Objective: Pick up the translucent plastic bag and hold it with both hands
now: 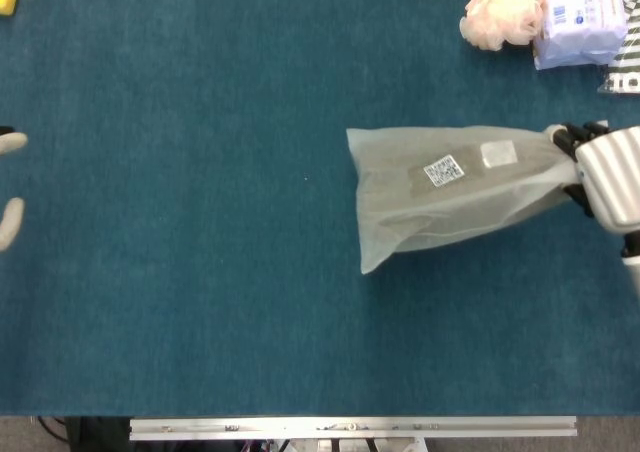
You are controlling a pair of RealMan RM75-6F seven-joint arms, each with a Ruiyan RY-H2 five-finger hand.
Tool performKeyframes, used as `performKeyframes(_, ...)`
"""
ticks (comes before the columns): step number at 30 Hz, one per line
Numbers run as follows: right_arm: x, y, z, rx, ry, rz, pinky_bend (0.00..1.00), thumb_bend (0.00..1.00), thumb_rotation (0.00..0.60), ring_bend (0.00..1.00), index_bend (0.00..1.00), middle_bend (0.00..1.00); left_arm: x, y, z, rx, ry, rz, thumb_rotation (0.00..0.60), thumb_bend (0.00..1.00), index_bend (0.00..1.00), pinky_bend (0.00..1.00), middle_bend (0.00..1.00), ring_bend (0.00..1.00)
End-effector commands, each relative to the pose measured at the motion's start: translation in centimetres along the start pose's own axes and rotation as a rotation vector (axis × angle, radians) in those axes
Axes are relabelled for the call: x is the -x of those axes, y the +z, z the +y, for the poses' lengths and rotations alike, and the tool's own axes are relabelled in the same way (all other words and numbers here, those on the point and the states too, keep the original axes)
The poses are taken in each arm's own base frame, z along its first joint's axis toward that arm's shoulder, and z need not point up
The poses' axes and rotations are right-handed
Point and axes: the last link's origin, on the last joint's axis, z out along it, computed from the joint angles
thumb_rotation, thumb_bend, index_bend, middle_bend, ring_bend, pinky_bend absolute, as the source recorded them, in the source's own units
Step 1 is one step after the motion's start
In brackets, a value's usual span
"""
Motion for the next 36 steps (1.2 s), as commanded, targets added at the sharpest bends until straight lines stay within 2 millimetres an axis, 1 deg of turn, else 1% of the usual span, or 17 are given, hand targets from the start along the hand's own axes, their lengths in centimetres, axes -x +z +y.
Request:
performKeyframes(1, -0.9, 1.1, -0.7, -0.007, 0.023, 0.026, 1.0, 0.97, 0.6, 0.86, 0.83, 0.82, 0.0, 0.8, 0.7, 0.032, 0.002, -0.022, 0.6, 0.43, 0.15, 0.24, 0.18, 0.14)
performKeyframes(6, -1.6, 2.7, -2.5, -0.01, 0.091, 0.052, 1.0, 0.97, 0.6, 0.86, 0.83, 0.83, 0.3, 2.3, 1.9, 0.068, -0.003, -0.056, 0.6, 0.36, 0.08, 0.24, 0.15, 0.13)
performKeyframes(9, -1.6, 3.6, -3.8, -0.015, 0.124, 0.057, 1.0, 0.97, 0.6, 0.86, 0.83, 0.83, 0.5, 2.9, 2.6, 0.08, -0.025, -0.09, 0.6, 0.3, 0.03, 0.24, 0.12, 0.11)
performKeyframes(12, -1.5, 4.6, -5.0, -0.014, 0.151, 0.063, 1.0, 0.97, 0.6, 0.87, 0.83, 0.83, 0.5, 3.2, 3.0, 0.08, -0.061, -0.123, 0.6, 0.27, 0.0, 0.24, 0.1, 0.1)
performKeyframes(18, -1.4, 6.2, -7.1, -0.005, 0.216, 0.064, 1.0, 0.97, 0.6, 0.87, 0.83, 0.83, 0.7, 3.8, 3.3, 0.085, -0.099, -0.146, 0.6, 0.25, 0.0, 0.24, 0.0, 0.02)
performKeyframes(21, -1.2, 6.7, -8.0, -0.005, 0.239, 0.063, 1.0, 0.97, 0.6, 0.86, 0.83, 0.83, 1.0, 4.2, 3.7, 0.092, -0.127, -0.151, 0.6, 0.25, 0.0, 0.23, 0.0, 0.0)
performKeyframes(26, -1.0, 7.6, -9.6, -0.006, 0.275, 0.067, 1.0, 0.97, 0.6, 0.87, 0.83, 0.83, 1.3, 4.8, 4.7, 0.104, -0.188, -0.175, 0.6, 0.25, 0.0, 0.23, 0.0, 0.0)
performKeyframes(36, 0.0, 9.2, -13.1, -0.013, 0.344, 0.047, 1.0, 0.97, 0.6, 0.87, 0.83, 0.83, 2.2, 6.3, 6.5, 0.14, -0.24, -0.187, 0.6, 0.25, 0.0, 0.23, 0.0, 0.0)
